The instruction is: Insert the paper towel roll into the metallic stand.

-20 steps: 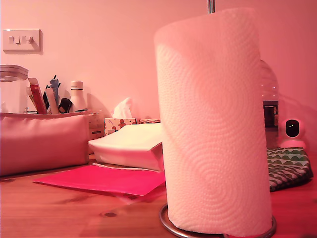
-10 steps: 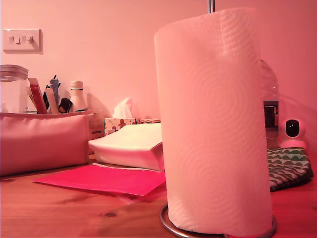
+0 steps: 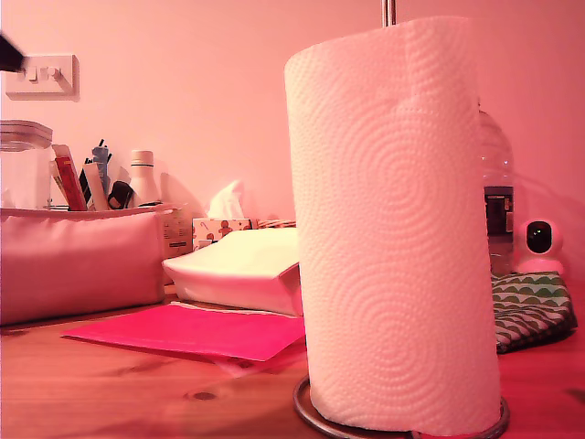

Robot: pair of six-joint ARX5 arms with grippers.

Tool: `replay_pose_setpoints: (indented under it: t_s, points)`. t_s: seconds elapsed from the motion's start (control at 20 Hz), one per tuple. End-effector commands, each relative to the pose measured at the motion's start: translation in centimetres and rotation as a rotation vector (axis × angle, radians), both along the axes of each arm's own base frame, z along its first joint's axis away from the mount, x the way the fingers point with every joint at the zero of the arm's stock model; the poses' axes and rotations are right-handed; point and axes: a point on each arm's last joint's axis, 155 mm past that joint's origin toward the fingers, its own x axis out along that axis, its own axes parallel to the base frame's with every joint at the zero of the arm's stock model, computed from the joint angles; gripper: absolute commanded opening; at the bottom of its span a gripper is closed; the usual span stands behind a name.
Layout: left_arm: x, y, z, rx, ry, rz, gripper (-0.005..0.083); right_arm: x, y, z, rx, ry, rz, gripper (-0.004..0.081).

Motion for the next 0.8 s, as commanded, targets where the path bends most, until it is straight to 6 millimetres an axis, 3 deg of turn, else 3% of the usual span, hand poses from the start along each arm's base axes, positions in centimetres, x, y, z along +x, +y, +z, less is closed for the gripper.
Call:
replay_pose_setpoints:
  t_s: [0.0,0.15,0.3,0.75]
  points:
    - [-0.6,0.2,0.0,-0.027,-0.018,-0.001,-0.0019,-0.2,0.6,-1.6,-0.001,0.029,0.026,-0.0013]
    - [-1.5,0.4,0.4,-0.043,-0.036,-0.005,-0.0019,-0.6,1.0,-1.9,0.013,0.045,0.046,-0.0012]
    - [-1.7,0.6,0.0,-0.036,-0.024,-0.004,-0.0019,-0.6,0.9,-4.0,-0.008,0.128,0.038,-0.0013]
    - [-2.7,1.0,-4.8,0.041,0.156,-0.002,-0.0019,-2.6,0.4,-11.5,-0.080,0.428,0.033,-0.0013]
